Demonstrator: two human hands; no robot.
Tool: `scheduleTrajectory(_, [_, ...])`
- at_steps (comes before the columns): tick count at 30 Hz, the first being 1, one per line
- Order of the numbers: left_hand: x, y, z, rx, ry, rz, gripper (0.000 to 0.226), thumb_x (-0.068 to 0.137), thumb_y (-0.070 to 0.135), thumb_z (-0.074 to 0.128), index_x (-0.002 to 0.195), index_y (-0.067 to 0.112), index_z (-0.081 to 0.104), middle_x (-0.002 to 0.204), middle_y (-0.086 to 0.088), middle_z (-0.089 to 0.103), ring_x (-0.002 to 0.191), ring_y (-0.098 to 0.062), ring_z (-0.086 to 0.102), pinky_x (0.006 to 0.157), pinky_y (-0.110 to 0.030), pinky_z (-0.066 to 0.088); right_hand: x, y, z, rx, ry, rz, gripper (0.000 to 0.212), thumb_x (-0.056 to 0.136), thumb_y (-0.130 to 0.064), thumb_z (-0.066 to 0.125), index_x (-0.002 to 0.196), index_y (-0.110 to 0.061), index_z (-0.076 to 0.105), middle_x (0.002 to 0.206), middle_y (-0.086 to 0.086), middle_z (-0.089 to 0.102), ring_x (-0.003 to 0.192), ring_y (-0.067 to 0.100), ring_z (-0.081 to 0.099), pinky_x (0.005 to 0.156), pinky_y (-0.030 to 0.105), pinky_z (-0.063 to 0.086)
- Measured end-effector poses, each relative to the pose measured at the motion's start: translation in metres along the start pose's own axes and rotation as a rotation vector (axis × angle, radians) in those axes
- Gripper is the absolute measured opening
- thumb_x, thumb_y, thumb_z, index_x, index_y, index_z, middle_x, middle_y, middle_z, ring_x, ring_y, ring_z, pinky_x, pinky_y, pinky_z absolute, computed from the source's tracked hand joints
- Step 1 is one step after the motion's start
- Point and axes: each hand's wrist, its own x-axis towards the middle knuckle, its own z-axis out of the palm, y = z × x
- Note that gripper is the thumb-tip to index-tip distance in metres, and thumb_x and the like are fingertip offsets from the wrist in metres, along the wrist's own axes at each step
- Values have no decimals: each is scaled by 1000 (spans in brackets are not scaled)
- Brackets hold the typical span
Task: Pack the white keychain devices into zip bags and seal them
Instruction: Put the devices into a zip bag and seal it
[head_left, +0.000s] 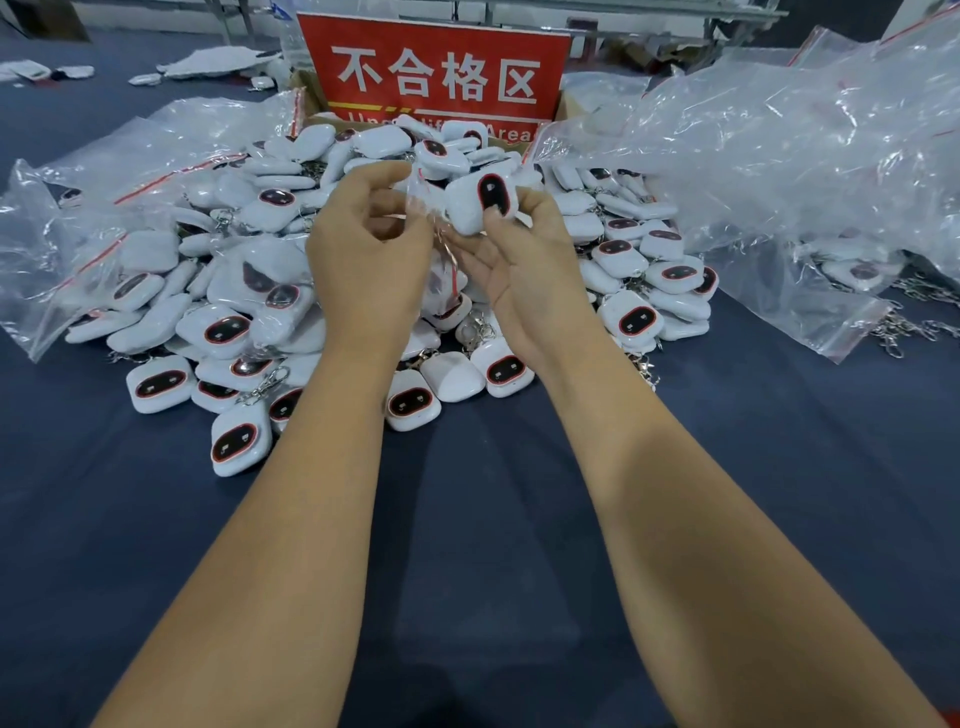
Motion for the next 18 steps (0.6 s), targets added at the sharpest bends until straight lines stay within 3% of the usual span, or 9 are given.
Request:
scheduleTrajectory(3, [-5,4,2,48,12,71,28,82,15,60,104,33,61,83,18,61,71,4,58,65,-14,49,0,6,-3,-312,20,-44,17,101,-2,49,113,-12,42,100,14,69,87,21,70,89,39,58])
scheduleTrajectory(5, [-8,6,3,78,8,121,27,83,16,59,102,35,60,81,20,59,70,5,58,65,-14,49,-2,9,-6,-495,4,-77,19,100,-8,54,106,-21,42,89,8,71,81,19,66,85,44,58])
scheduleTrajectory(7, [-10,5,4,101,4,160,26,84,14,58,103,32,62,82,18,59,71,5,58,64,-15,49,-3,12,-6,-599,-36,-104,18,99,-12,57,104,-21,42,71,-1,67,64,11,59,62,33,54])
scheduleTrajectory(9, [-10,5,5,126,2,192,27,84,11,56,105,26,66,88,14,62,74,3,58,66,-14,49,-5,12,-3,-671,-78,-127,11,99,-11,56,104,-18,49,63,-7,63,56,7,55,54,22,46])
scheduleTrajectory(12, [-10,5,5,121,9,217,25,85,11,55,104,20,69,94,11,64,77,2,57,69,-14,47,-7,10,-2,-795,-114,-184,15,99,-8,53,94,-6,67,77,-1,64,71,8,58,66,24,47])
scheduleTrajectory(14, [-10,5,6,105,27,229,21,87,12,55,101,19,69,93,13,63,77,3,57,70,-14,47,-6,10,-2,-854,-128,-203,26,100,-9,50,87,7,66,74,9,56,72,12,50,69,30,42])
scheduleTrajectory(16, [-10,5,7,96,42,240,19,87,11,56,99,19,69,92,14,62,78,5,56,71,-13,46,-7,9,1,-785,-163,-145,25,100,-10,48,90,4,67,72,6,61,72,12,54,71,32,43])
scheduleTrajectory(18, [-10,6,7,90,59,237,18,87,11,55,97,19,68,93,12,62,79,5,56,73,-15,47,-8,6,3,-676,-206,-66,23,98,-6,47,108,-7,68,82,-4,71,78,5,63,74,23,49])
